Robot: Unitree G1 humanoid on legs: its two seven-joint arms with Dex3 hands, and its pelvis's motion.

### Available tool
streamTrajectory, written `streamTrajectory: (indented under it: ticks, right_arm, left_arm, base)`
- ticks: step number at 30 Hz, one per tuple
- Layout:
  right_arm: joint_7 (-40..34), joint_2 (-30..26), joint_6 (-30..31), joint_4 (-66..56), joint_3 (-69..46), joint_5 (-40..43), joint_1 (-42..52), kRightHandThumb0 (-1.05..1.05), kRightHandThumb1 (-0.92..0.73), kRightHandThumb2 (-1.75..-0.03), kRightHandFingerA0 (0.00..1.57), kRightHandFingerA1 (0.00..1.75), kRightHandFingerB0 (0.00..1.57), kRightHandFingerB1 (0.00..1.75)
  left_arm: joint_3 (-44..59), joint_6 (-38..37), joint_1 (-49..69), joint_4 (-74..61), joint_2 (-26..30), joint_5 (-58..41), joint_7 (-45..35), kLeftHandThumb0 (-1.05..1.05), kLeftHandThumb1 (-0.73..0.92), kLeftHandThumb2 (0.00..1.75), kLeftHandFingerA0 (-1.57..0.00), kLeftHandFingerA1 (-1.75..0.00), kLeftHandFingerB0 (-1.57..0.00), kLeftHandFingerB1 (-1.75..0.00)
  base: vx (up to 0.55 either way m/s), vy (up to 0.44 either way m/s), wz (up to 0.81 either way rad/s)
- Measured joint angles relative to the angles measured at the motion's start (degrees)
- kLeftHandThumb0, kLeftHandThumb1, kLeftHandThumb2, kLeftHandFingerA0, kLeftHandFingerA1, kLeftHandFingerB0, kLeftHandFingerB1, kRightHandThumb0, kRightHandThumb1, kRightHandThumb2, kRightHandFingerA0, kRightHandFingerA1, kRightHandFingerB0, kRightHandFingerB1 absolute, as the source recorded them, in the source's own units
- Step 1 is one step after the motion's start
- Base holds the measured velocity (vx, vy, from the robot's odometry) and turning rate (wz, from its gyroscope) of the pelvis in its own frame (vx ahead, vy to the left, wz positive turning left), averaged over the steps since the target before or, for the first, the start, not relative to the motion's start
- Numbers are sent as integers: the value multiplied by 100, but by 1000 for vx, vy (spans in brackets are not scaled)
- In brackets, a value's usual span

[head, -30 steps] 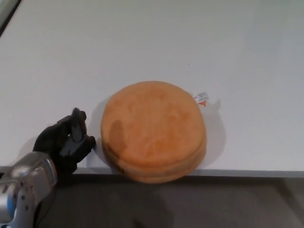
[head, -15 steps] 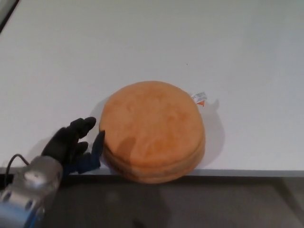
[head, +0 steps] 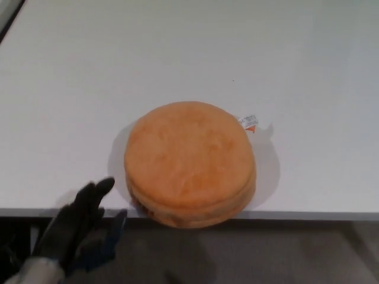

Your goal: A soft plate is kept in the center of the table close to the robot and the robot uses its left hand to pick up the plate, turns it upside down and places it back on the table

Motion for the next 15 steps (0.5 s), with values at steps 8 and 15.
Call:
streamTrajectory:
  ticks: [8, 15]
  right_arm:
    - [-1, 0, 1, -34, 0, -4, 10, -86, -72, -107, 20, 49, 8, 37]
    - [-7, 1, -38, 74, 0, -21, -10, -79, -72, -110, 5, 43, 3, 33]
  left_arm:
    - [144, -699, 1222, -85, 0, 49, -2, -96, 92, 70, -18, -38, -16, -27]
    - [216, -1319, 2030, 14, -1, 73, -14, -92, 92, 70, -17, -39, -14, -27]
  base:
    - [0, 0, 0]
    - [0, 0, 0]
